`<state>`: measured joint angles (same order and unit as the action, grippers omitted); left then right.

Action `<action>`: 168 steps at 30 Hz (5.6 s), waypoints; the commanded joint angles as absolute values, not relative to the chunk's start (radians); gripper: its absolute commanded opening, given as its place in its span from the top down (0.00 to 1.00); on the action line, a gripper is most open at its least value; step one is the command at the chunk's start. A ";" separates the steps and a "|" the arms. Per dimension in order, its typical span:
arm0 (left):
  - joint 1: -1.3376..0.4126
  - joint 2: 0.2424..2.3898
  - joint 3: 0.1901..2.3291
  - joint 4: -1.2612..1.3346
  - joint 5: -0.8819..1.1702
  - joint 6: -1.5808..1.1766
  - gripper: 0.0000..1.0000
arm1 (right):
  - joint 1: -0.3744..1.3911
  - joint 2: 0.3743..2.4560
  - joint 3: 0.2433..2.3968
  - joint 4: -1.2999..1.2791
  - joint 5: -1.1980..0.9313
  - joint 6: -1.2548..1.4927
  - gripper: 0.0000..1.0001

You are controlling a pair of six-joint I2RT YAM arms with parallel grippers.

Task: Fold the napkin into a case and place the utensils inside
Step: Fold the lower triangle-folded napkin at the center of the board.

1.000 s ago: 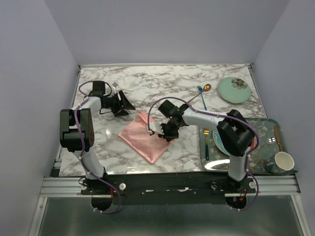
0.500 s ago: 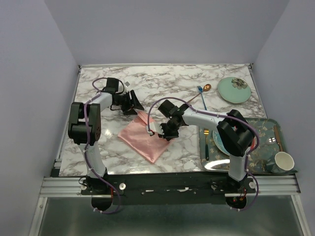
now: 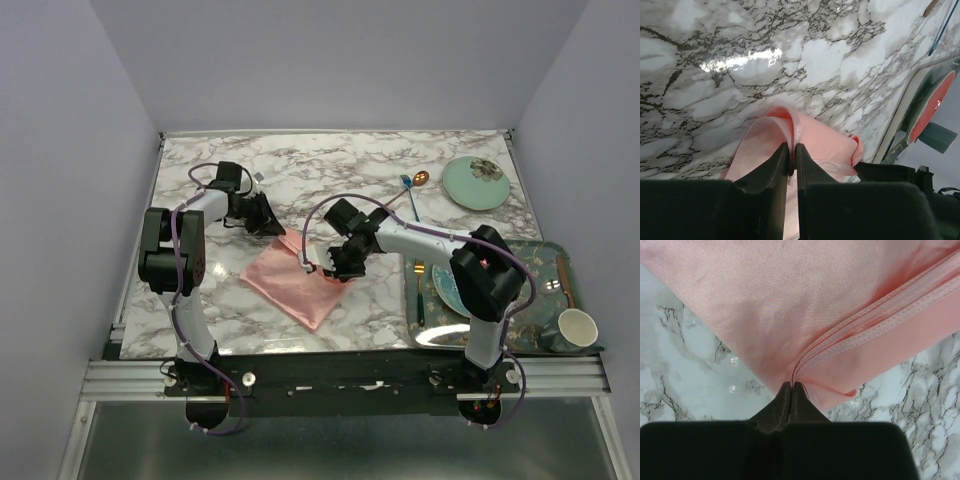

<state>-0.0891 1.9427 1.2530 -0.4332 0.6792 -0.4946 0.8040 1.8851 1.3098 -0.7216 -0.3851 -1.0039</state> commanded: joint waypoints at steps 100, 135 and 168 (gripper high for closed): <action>-0.038 1.772 0.756 -0.256 0.531 -0.799 1.00 | 0.819 2.006 1.546 -0.827 -0.439 -0.976 0.99; -0.097 1.689 1.150 -0.400 0.597 -0.278 0.57 | 0.815 2.080 1.367 -0.603 -0.193 -1.287 0.99; -0.513 0.945 0.252 0.093 0.602 1.470 1.00 | 0.750 2.040 1.451 -0.652 -0.379 -1.281 0.99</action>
